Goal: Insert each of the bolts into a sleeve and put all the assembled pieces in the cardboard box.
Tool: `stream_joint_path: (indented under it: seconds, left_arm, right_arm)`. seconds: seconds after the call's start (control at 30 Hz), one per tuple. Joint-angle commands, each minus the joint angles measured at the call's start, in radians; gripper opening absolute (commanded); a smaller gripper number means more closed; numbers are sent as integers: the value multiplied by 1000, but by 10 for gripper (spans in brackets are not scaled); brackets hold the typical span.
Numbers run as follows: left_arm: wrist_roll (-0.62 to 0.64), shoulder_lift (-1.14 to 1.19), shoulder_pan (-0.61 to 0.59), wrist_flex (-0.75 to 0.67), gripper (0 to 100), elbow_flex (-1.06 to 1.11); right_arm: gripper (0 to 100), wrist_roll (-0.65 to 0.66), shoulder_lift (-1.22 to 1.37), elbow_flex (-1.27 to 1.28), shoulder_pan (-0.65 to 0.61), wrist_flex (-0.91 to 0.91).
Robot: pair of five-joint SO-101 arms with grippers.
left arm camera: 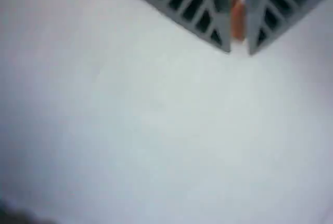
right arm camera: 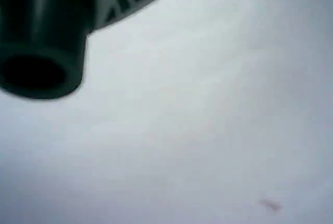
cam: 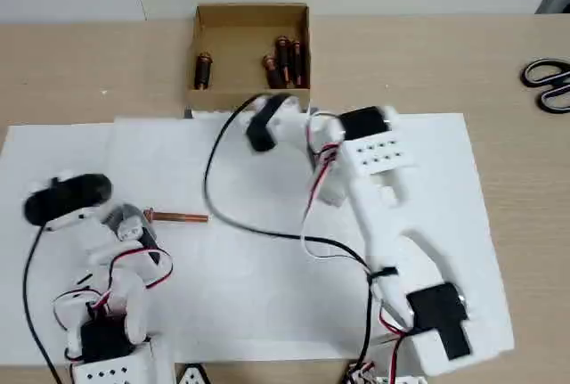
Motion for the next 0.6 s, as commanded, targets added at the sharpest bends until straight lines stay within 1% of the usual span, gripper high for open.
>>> stream_joint_path:
  seconds: [0.0, 0.13, 0.23, 0.4, 0.53, 0.57]
  left_arm:
    - [25, -2, 2, -26, 8, -84]
    - [44, 3, 3, -11, 8, -193]
    - [44, 72, 3, -9, 8, -288]
    - [49, 339, 3, 66, 7, -593]
    - [52, 595, 3, 181, 7, -875]
    - [71, 654, 3, 219, 7, -944]
  right_arm:
    - [6, -126, -102, -48, 76, 24]
    - [6, -143, -148, -48, 142, 81]
    - [6, -143, -174, -48, 193, 110]
    - [6, -160, -213, -46, 268, 162]
    - [6, -160, -222, -46, 315, 220]
    - [6, -160, -222, -46, 329, 232]
